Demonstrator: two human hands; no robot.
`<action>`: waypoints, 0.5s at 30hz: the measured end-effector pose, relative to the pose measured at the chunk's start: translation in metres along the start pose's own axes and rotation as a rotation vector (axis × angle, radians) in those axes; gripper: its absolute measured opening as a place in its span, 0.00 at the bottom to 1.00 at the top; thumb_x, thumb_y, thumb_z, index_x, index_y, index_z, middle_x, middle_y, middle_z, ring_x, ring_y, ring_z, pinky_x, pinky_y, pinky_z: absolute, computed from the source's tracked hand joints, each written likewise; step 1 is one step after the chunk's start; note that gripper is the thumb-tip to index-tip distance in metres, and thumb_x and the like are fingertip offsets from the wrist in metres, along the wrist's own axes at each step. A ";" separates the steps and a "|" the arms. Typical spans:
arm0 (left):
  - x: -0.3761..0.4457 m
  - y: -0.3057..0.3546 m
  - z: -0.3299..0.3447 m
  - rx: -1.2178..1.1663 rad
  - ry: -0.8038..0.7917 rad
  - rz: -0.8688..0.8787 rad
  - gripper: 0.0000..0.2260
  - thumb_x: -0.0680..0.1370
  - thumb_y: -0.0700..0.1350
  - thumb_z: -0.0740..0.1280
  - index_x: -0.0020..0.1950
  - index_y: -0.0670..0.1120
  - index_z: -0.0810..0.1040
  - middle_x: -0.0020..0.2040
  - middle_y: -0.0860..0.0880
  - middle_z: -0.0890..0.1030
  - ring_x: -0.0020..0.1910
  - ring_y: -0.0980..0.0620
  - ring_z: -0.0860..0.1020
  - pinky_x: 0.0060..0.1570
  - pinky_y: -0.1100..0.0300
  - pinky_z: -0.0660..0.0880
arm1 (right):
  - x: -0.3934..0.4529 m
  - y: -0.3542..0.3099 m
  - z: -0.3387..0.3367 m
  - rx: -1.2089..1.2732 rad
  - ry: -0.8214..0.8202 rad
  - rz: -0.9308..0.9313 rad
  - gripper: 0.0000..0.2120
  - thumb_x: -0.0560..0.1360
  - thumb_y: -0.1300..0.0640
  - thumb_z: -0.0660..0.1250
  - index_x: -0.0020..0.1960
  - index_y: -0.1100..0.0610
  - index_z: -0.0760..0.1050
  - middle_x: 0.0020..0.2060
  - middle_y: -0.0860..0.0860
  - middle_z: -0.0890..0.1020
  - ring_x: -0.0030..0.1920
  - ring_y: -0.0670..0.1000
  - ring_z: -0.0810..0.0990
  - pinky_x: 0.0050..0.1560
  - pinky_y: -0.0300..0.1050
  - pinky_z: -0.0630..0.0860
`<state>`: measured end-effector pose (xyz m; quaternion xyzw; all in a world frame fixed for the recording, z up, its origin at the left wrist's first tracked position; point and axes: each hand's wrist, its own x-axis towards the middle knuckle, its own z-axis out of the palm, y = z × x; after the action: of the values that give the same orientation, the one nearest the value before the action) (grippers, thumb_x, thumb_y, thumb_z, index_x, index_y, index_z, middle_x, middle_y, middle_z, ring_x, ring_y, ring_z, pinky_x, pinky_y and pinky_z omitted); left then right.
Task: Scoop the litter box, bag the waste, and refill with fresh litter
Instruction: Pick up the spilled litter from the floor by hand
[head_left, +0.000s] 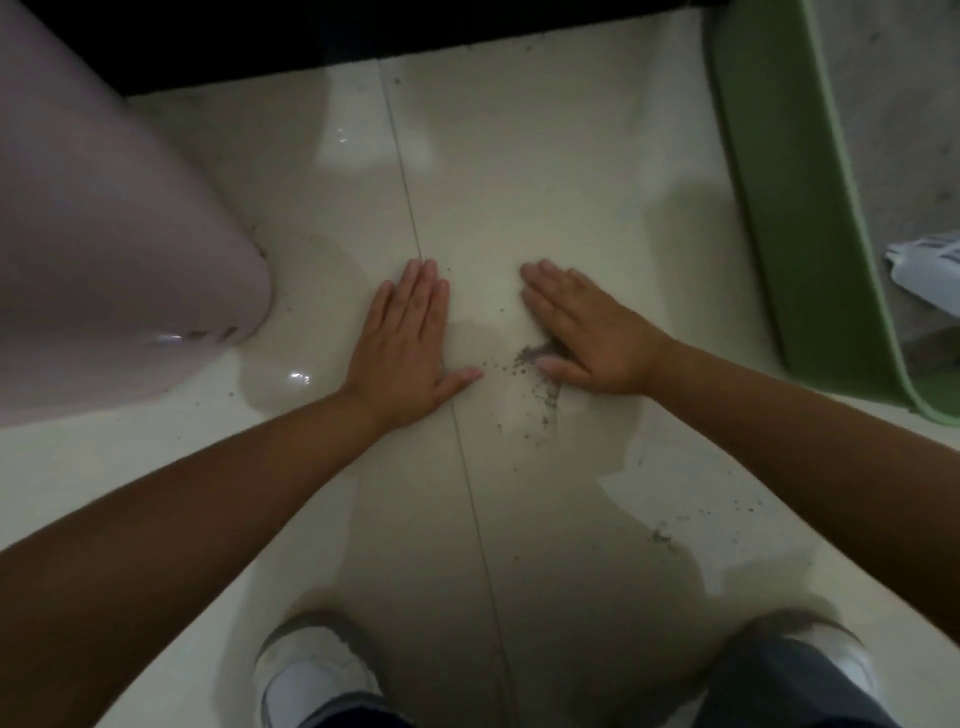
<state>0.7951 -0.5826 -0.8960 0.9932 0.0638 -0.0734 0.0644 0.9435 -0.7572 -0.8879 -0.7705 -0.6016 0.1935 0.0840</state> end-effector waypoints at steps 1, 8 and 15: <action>0.009 0.000 -0.002 -0.008 -0.001 -0.012 0.47 0.74 0.68 0.34 0.70 0.30 0.63 0.70 0.32 0.64 0.70 0.35 0.64 0.69 0.51 0.49 | -0.008 -0.001 0.002 -0.006 -0.028 -0.062 0.36 0.78 0.38 0.39 0.69 0.68 0.57 0.66 0.71 0.68 0.69 0.66 0.63 0.73 0.38 0.37; 0.027 0.015 -0.002 -0.009 -0.087 0.274 0.46 0.73 0.68 0.34 0.72 0.32 0.61 0.72 0.33 0.61 0.73 0.39 0.58 0.70 0.55 0.45 | -0.068 -0.017 0.010 0.083 -0.051 -0.015 0.31 0.80 0.41 0.39 0.71 0.64 0.52 0.71 0.62 0.59 0.75 0.43 0.37 0.74 0.37 0.41; 0.008 0.049 0.015 0.009 -0.012 0.493 0.38 0.78 0.64 0.37 0.66 0.32 0.64 0.64 0.33 0.74 0.63 0.36 0.74 0.69 0.55 0.47 | -0.116 -0.004 -0.001 0.159 0.109 0.414 0.36 0.80 0.42 0.39 0.70 0.73 0.56 0.69 0.66 0.61 0.69 0.57 0.53 0.71 0.29 0.38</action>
<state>0.8076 -0.6315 -0.9060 0.9786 -0.1810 -0.0617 0.0762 0.9168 -0.8671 -0.8624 -0.8777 -0.4083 0.2114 0.1352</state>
